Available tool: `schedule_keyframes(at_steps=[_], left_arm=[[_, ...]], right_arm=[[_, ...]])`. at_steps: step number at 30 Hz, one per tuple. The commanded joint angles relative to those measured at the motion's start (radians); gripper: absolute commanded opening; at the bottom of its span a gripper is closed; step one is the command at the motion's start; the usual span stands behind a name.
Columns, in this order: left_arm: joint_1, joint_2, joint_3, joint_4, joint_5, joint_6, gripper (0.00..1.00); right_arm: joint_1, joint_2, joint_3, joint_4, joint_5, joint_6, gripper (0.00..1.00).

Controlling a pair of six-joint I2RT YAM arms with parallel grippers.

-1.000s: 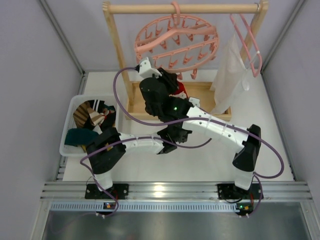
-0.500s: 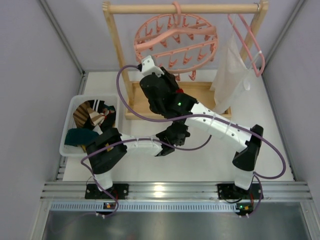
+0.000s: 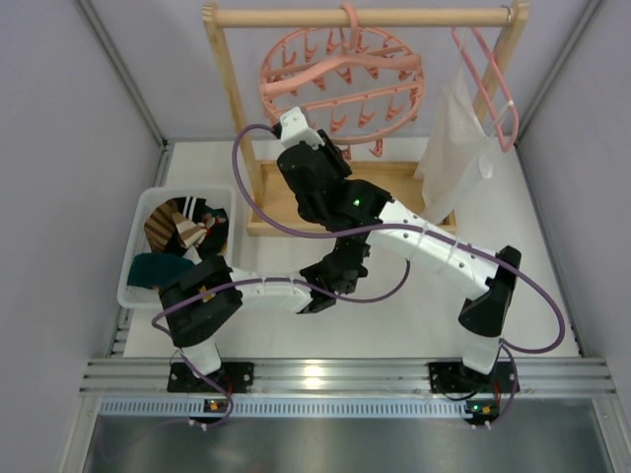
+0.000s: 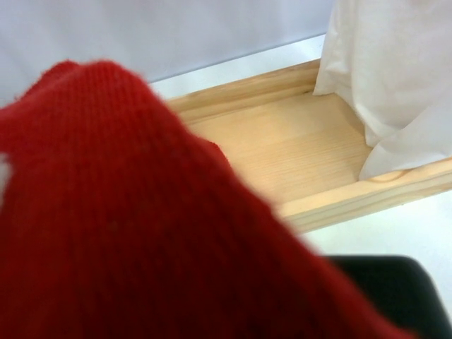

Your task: Remove the socks clipped to the hanger

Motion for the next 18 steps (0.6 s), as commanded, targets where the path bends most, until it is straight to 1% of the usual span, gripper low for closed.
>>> schedule_keyframes(at_steps=[1, 2, 4, 5, 8, 9, 10, 11, 12, 13, 14, 15, 16, 17, 18], left_arm=[[-0.005, -0.123, -0.071, 0.006, -0.046, -0.082, 0.00], [-0.004, -0.170, -0.090, -0.010, -0.048, -0.088, 0.00], [-0.002, -0.210, -0.145, -0.065, -0.051, -0.174, 0.00], [-0.002, -0.250, -0.162, -0.091, -0.065, -0.200, 0.00], [-0.002, -0.333, -0.230, -0.181, -0.089, -0.291, 0.00], [-0.002, -0.356, -0.259, -0.212, -0.092, -0.314, 0.00], [0.001, -0.380, -0.271, -0.276, -0.092, -0.368, 0.00], [0.011, -0.431, -0.283, -0.312, -0.095, -0.396, 0.00], [0.018, -0.455, -0.305, -0.339, -0.092, -0.419, 0.00], [0.031, -0.504, -0.314, -0.411, -0.094, -0.459, 0.00], [0.041, -0.526, -0.317, -0.454, -0.103, -0.485, 0.00], [0.048, -0.549, -0.325, -0.486, -0.108, -0.514, 0.00], [0.062, -0.595, -0.326, -0.523, -0.114, -0.530, 0.00], [0.068, -0.618, -0.330, -0.595, -0.120, -0.548, 0.00], [0.074, -0.641, -0.331, -0.638, -0.123, -0.586, 0.00]], right_arm=[[-0.026, -0.043, 0.042, -0.011, -0.027, 0.046, 0.32], [-0.027, -0.046, 0.035, -0.014, -0.030, 0.058, 0.38], [-0.027, -0.050, 0.028, -0.019, -0.047, 0.075, 0.39], [-0.027, -0.058, 0.019, -0.024, -0.055, 0.082, 0.42], [-0.026, -0.079, 0.002, -0.050, -0.107, 0.127, 0.57], [-0.026, -0.086, -0.003, -0.056, -0.133, 0.138, 0.60], [-0.026, -0.090, -0.009, -0.066, -0.153, 0.165, 0.64], [-0.024, -0.104, -0.011, -0.091, -0.177, 0.178, 0.70], [-0.023, -0.112, -0.014, -0.097, -0.220, 0.188, 0.72], [-0.021, -0.130, -0.021, -0.105, -0.249, 0.205, 0.75], [-0.015, -0.138, -0.021, -0.114, -0.281, 0.213, 0.79], [-0.014, -0.158, -0.020, -0.140, -0.361, 0.225, 0.81], [-0.014, -0.167, -0.020, -0.152, -0.402, 0.225, 0.83], [-0.014, -0.176, -0.021, -0.178, -0.439, 0.256, 0.89], [-0.012, -0.188, -0.020, -0.186, -0.517, 0.265, 0.94]])
